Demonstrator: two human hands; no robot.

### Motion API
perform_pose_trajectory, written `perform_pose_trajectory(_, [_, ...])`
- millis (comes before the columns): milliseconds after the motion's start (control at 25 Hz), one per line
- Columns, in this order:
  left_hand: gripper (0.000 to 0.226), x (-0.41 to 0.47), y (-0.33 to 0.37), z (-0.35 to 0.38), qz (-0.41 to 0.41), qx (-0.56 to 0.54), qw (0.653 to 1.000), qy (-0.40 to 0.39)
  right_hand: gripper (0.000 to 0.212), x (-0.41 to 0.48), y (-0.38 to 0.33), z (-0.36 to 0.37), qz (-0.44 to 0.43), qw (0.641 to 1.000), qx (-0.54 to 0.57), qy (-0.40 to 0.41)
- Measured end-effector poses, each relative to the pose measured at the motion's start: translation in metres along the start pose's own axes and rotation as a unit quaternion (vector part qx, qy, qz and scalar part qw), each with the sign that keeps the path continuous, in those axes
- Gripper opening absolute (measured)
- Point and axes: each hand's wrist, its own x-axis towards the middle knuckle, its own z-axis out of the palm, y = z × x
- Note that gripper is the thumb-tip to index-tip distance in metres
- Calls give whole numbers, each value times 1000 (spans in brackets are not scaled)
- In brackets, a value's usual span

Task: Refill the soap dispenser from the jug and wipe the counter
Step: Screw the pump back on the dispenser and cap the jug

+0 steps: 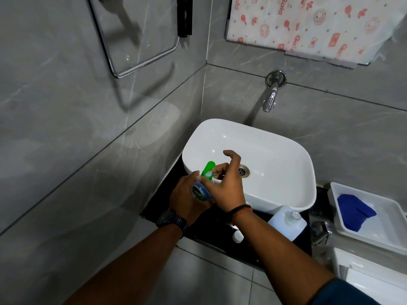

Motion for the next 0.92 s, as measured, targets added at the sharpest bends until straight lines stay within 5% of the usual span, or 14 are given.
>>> perform_pose_trajectory(480, [64, 10, -18, 1, 15, -48, 997, 60, 61, 1, -8, 18, 51, 999, 11, 7])
perform_pose_trajectory(640, [72, 12, -46, 1, -43, -91, 993, 59, 38, -17, 27, -2, 0, 993, -108, 39])
perform_pose_trajectory(760, [74, 9, -72, 8, -61, -75, 994, 54, 26, -41, 73, -26, 43, 941, -323, -86])
perform_pose_trajectory(840, [77, 6, -88, 14, -58, -61, 996, 36, 43, -54, 102, -37, 126, 869, -426, -218])
perform_pose_trajectory(920, [78, 4, -102, 22, -60, -53, 996, 42, 44, -60, 123, -43, 164, 830, -462, -266])
